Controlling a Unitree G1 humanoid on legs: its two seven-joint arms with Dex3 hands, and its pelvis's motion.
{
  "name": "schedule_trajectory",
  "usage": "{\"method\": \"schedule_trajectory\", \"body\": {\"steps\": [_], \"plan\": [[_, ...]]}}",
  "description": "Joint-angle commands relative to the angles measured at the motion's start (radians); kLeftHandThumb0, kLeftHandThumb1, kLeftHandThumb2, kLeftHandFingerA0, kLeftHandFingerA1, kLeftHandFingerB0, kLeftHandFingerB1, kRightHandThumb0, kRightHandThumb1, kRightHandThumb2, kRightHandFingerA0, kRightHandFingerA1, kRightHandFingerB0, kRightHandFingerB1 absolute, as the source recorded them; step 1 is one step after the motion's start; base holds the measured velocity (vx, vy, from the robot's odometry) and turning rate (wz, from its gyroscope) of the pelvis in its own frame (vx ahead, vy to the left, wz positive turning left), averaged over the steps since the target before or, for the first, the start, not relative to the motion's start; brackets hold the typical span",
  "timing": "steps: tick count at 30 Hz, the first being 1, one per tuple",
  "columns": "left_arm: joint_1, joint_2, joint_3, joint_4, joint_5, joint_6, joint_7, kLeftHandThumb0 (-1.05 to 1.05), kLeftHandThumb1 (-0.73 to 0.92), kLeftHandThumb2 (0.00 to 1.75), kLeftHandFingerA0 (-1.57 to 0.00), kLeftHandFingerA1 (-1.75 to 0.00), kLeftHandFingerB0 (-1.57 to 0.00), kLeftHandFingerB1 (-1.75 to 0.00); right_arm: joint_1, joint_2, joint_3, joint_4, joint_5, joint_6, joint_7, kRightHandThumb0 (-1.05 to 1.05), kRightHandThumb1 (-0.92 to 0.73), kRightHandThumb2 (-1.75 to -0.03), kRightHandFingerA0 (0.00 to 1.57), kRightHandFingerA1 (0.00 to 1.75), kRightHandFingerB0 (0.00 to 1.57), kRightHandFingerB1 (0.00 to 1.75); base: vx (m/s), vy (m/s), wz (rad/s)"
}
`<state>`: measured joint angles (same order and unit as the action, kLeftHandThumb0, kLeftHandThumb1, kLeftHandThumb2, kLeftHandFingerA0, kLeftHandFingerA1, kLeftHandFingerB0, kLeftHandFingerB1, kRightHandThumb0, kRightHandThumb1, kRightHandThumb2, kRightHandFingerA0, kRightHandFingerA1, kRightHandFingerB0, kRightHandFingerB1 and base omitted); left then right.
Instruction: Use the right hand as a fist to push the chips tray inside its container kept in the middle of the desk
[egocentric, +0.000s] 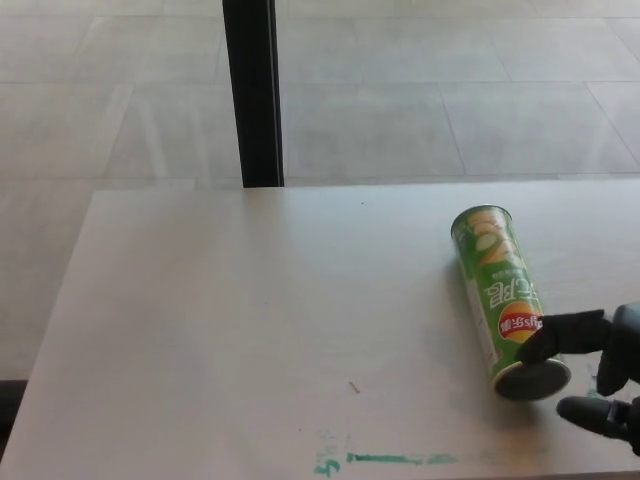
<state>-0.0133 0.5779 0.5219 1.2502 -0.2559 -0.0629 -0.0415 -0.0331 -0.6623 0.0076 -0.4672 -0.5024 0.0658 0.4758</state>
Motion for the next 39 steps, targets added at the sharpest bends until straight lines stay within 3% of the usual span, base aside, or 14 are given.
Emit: {"method": "schedule_trajectory", "body": {"steps": [1,10,14,15,18,26,27,28,29,31,32,33,34,39], "plan": [[0.022,0.014,-0.008,0.010,0.011,-0.013,0.011,-0.73,0.92,0.72,-0.57,-0.60,-0.46,-0.49,-0.011,0.077,-0.425,0.142,0.392,-0.004,-0.054,-0.46,-0.72,-0.62,0.83,0.88,0.49,0.44,0.00,0.000,0.00],[0.029,0.014,0.010,0.004,-0.009,0.000,0.005,-0.71,0.92,0.70,-0.60,-0.61,-0.49,-0.50,-0.013,0.199,-0.657,0.490,0.356,-0.171,-0.387,-0.52,-0.74,-0.62,0.86,0.94,0.53,0.48,0.00,0.000,0.00],[0.040,0.007,0.002,0.005,0.001,-0.015,0.007,-0.73,0.92,0.69,-0.59,-0.60,-0.46,-0.50,-0.019,0.229,-0.768,0.674,0.372,-0.186,-0.509,-0.64,-0.76,-0.63,0.86,1.12,0.59,0.51,0.00,0.000,0.00],[0.040,0.008,0.005,0.010,-0.003,-0.011,0.001,-0.78,0.78,0.88,-0.58,-0.63,-0.42,-0.53,-0.023,0.231,-0.788,0.721,0.375,-0.199,-0.532,-0.62,-0.76,-0.63,0.83,1.17,0.59,0.52,0.00,0.000,0.00],[0.047,0.015,-0.020,0.009,0.024,-0.022,0.000,-0.71,0.92,0.74,-0.60,-0.59,-0.44,-0.49,-0.040,0.220,-0.838,0.871,0.373,-0.217,-0.615,-0.61,-0.75,-0.63,0.87,1.24,0.63,0.57,0.00,0.000,0.00],[0.044,0.004,-0.002,0.016,0.004,-0.014,0.008,-0.71,0.92,0.71,-0.60,-0.60,-0.45,-0.49,-0.079,0.184,-0.946,1.159,0.441,-0.270,-0.732,-0.65,-0.79,-0.63,0.87,1.05,0.57,0.68,0.00,0.000,0.00],[0.043,0.004,-0.001,0.016,0.003,-0.009,0.010,-0.71,0.92,0.71,-0.60,-0.61,-0.45,-0.49,-0.091,0.181,-0.966,1.195,0.463,-0.261,-0.736,-0.68,-0.58,-0.95,0.90,1.04,0.56,0.72,0.00,0.000,0.00],[0.043,0.003,0.001,0.016,0.001,-0.006,0.009,-0.71,0.92,0.71,-0.60,-0.61,-0.45,-0.49,-0.102,0.174,-0.979,1.232,0.482,-0.267,-0.734,-0.68,-0.58,-0.95,0.90,1.04,0.56,0.72,0.00,0.000,0.00],[0.047,0.003,-0.003,0.016,0.005,-0.011,0.011,-0.71,0.92,0.71,-0.59,-0.60,-0.42,-0.48,-0.115,0.164,-0.995,1.307,0.493,-0.265,-0.768,-0.64,-0.76,-0.63,0.93,1.18,0.58,0.71,0.00,0.000,0.00],[0.051,0.000,0.007,0.012,-0.006,-0.012,0.006,-0.69,0.92,0.70,-0.58,-0.61,-0.42,-0.48,-0.118,0.177,-1.013,1.335,0.514,-0.259,-0.767,-0.66,-0.77,-0.63,0.95,1.20,0.53,0.72,0.00,0.000,0.00],[0.053,0.000,0.010,0.011,-0.009,-0.010,0.005,-0.70,0.92,0.71,-0.59,-0.62,-0.43,-0.47,-0.118,0.190,-1.024,1.350,0.526,-0.259,-0.771,-0.57,-0.61,-1.09,0.96,1.07,0.53,0.74,0.00,0.000,0.00],[0.054,0.000,0.010,0.010,-0.009,-0.009,0.005,-0.70,0.92,0.71,-0.59,-0.62,-0.43,-0.47,-0.120,0.192,-1.026,1.357,0.527,-0.264,-0.773,-0.57,-0.61,-1.09,0.96,1.07,0.53,0.74,0.00,0.000,0.00],[0.050,-0.006,0.015,0.011,-0.015,-0.005,0.006,-0.70,0.92,0.70,-0.59,-0.63,-0.44,-0.47,-0.117,0.189,-1.034,1.369,0.531,-0.262,-0.775,-0.64,-0.76,-0.64,0.93,1.11,0.52,0.70,0.00,0.000,0.00],[0.046,-0.008,0.024,0.011,-0.024,0.009,0.004,-0.70,0.92,0.70,-0.57,-0.59,-0.41,-0.45,-0.158,0.200,-1.098,1.497,0.615,-0.319,-0.726,-0.69,-0.78,-0.64,0.97,1.20,0.53,0.77,0.00,0.000,0.00]]}}
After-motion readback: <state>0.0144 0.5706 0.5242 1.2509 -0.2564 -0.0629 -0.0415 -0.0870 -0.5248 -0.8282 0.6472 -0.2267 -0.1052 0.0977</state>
